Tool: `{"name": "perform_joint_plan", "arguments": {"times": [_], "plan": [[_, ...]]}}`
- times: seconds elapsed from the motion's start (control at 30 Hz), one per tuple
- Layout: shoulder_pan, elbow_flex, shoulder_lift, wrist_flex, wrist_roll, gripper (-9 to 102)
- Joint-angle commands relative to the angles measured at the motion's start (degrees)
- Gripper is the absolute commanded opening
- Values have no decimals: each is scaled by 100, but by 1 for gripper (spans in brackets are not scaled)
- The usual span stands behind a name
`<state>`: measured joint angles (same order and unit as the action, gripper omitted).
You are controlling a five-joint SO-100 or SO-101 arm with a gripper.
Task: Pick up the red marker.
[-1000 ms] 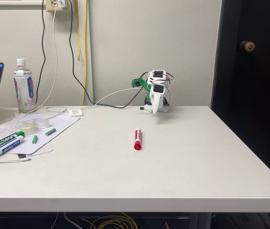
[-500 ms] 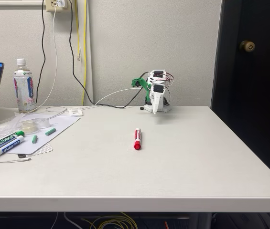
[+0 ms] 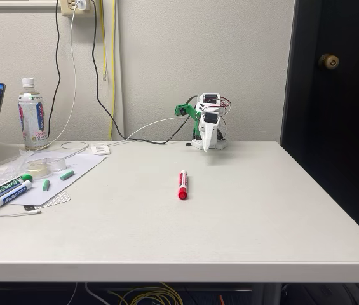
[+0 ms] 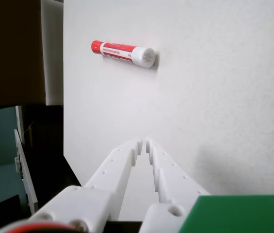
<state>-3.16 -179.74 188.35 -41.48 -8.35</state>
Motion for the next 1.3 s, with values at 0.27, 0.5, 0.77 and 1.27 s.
{"name": "perform_joint_plan", "arguments": {"times": [0.27, 0.5, 0.77, 1.27], "plan": [[79, 554, -53, 325, 404, 1], [70, 2514, -2953, 519, 765, 1], [79, 4526, -4755, 88, 958, 1], [114, 7708, -7638, -642, -624, 1]]}}
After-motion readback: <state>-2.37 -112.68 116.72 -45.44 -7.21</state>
